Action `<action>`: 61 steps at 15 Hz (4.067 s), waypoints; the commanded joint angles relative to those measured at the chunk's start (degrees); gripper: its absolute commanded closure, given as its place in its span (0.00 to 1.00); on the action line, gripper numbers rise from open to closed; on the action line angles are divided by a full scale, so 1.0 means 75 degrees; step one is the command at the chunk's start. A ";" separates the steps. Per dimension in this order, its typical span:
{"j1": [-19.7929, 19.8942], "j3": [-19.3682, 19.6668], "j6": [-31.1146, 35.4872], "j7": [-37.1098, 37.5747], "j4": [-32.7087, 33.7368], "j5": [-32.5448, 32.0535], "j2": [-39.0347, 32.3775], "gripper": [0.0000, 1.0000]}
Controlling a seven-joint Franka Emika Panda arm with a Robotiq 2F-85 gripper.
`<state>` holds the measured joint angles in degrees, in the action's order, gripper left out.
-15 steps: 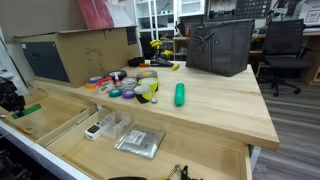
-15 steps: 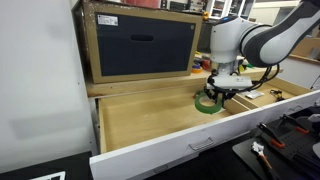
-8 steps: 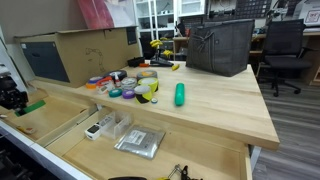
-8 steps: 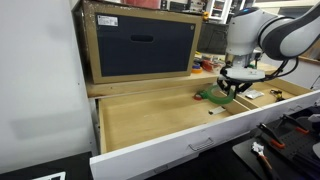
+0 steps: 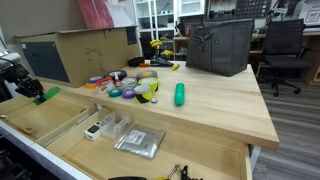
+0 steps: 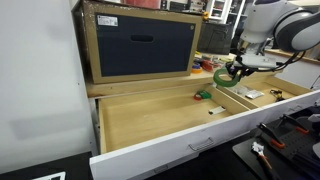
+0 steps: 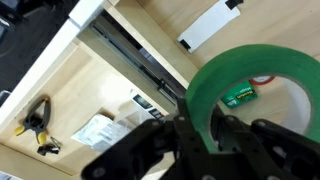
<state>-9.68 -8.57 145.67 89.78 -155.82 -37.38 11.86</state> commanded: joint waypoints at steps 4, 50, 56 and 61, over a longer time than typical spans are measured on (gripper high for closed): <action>0.0922 0.0555 0.1570 -0.1621 -0.0538 -0.0522 0.0624 0.94; 0.1087 0.1450 0.0377 -1.0506 0.2224 0.7987 -0.1186 0.94; 0.1470 0.1616 -0.0038 -1.0831 0.2073 0.8129 -0.1634 0.94; 0.1713 0.1730 -0.0008 -1.0348 0.2283 0.7302 -0.1800 0.94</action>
<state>2.59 4.37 147.11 10.41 -140.53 20.25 -1.84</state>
